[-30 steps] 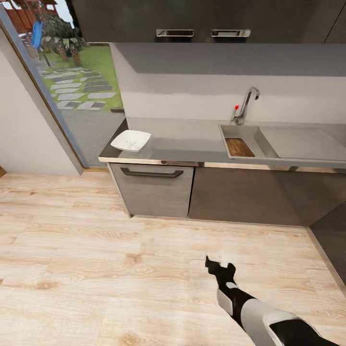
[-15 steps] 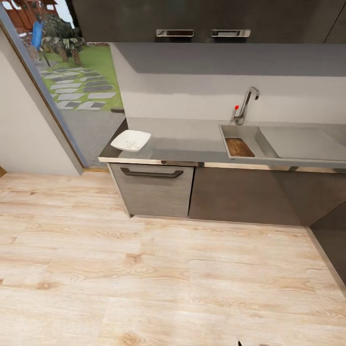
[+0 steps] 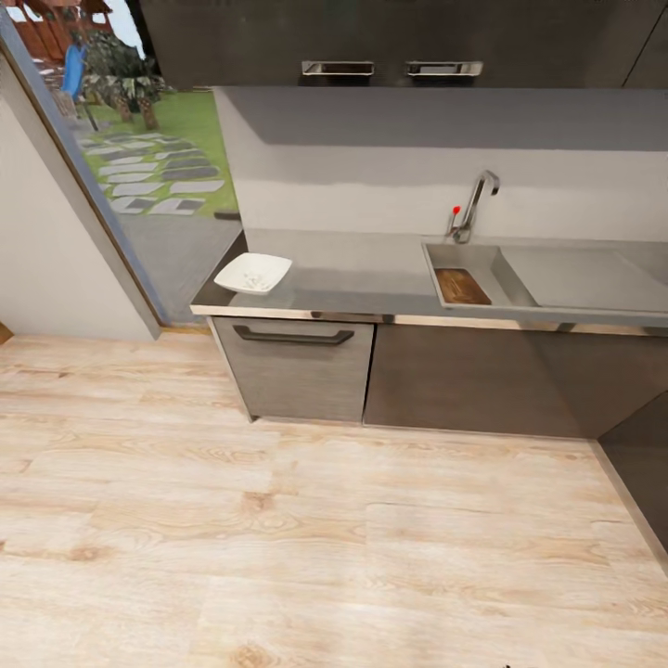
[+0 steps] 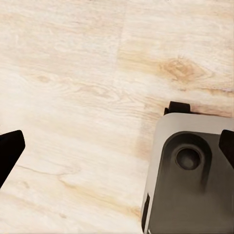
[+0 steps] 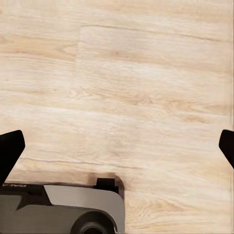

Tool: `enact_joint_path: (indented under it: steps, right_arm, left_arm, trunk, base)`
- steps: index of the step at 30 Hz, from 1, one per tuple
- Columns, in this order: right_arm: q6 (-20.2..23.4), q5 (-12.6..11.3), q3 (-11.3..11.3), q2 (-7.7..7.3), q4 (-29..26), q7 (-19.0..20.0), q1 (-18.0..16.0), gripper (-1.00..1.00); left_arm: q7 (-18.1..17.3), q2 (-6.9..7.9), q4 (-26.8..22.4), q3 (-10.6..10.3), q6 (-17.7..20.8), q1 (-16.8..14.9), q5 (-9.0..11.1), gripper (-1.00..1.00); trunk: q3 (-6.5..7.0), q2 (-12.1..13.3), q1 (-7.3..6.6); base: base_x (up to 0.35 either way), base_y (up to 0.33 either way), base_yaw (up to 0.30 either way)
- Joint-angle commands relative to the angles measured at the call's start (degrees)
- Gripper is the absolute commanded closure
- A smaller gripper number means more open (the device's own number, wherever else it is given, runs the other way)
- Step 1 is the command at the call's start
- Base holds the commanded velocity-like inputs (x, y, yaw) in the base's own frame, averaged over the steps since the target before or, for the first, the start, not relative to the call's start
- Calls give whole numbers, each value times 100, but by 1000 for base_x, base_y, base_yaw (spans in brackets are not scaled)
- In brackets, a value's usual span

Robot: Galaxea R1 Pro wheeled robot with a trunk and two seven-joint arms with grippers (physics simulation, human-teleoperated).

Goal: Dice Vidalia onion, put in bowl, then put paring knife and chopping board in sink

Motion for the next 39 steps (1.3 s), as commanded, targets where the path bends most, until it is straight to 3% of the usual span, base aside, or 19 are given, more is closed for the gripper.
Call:
enact_joint_path:
  steps: [1, 39]
  right_arm:
    - [-20, -64, 43, 0, 6, 6, -4, -100]
    - [-27, -67, 41, 27, 5, -45, -4, -100]
  left_arm:
    - [15, -1, 8, -47, -22, -3, 55, -100]
    - [11, -12, 43, -55, -27, -3, 55, -100]
  trunk:
    - [1, -9, 3]
    - [343, -9, 3]
  base:
    - [0, 0, 0]
    - [0, 0, 0]
